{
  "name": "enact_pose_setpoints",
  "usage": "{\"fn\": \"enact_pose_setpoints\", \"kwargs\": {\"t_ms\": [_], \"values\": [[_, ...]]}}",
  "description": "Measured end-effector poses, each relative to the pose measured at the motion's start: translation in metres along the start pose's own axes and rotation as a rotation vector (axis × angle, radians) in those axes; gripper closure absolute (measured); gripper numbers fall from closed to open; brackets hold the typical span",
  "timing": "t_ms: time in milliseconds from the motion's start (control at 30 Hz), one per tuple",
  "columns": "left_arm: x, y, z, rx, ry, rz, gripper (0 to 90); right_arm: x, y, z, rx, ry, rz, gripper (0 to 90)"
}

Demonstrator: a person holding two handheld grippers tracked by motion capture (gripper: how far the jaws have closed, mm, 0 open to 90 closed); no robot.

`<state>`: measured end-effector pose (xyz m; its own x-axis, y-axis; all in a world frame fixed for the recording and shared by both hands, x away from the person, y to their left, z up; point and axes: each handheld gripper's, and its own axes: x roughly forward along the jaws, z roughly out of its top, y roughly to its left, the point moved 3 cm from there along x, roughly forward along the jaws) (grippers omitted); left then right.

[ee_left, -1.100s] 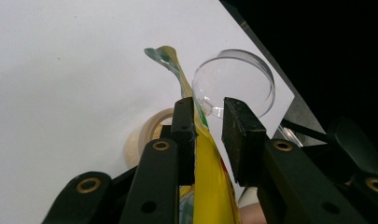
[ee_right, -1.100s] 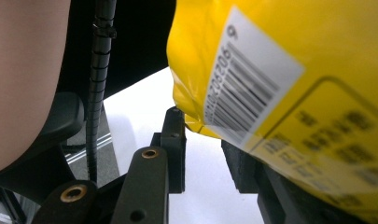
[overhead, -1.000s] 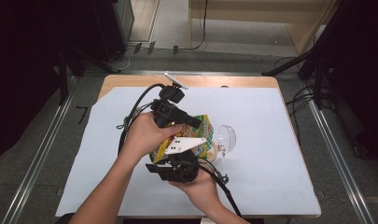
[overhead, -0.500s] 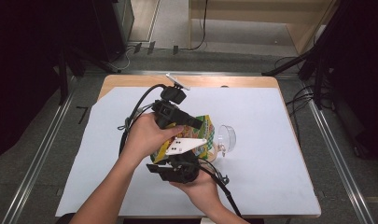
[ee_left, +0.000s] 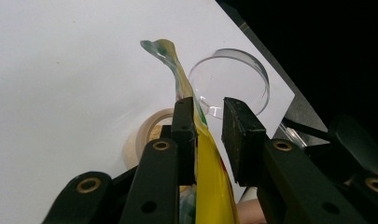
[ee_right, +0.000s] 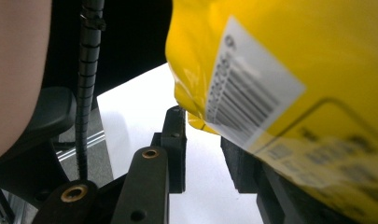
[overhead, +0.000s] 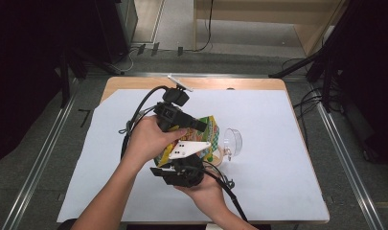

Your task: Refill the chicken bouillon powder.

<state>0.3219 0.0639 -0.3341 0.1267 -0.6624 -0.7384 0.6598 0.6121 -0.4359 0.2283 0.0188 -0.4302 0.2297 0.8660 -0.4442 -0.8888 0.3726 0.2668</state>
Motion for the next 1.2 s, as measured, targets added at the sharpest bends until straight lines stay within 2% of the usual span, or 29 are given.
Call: {"fn": "enact_pose_setpoints", "kwargs": {"t_ms": [167,500,833,1200], "values": [[-0.0023,0.0009,0.0002,-0.008,-0.016,-0.001,75.2,-0.0012,-0.0008,0.0015,-0.006,0.002,-0.001,72.9],[-0.0013,0.0039,0.0000,-0.019,-0.016,-0.007,74.2,-0.0022,0.0009,0.0032,0.001,0.004,0.007,72.4],[0.0038,0.0039,-0.0014,-0.004,-0.002,0.003,75.2,-0.0004,0.0008,-0.0012,0.013,0.006,0.012,72.1],[0.0053,0.0047,-0.0066,0.001,0.011,0.007,75.7,0.0014,0.0019,-0.0053,-0.001,0.015,0.008,71.8]]}}
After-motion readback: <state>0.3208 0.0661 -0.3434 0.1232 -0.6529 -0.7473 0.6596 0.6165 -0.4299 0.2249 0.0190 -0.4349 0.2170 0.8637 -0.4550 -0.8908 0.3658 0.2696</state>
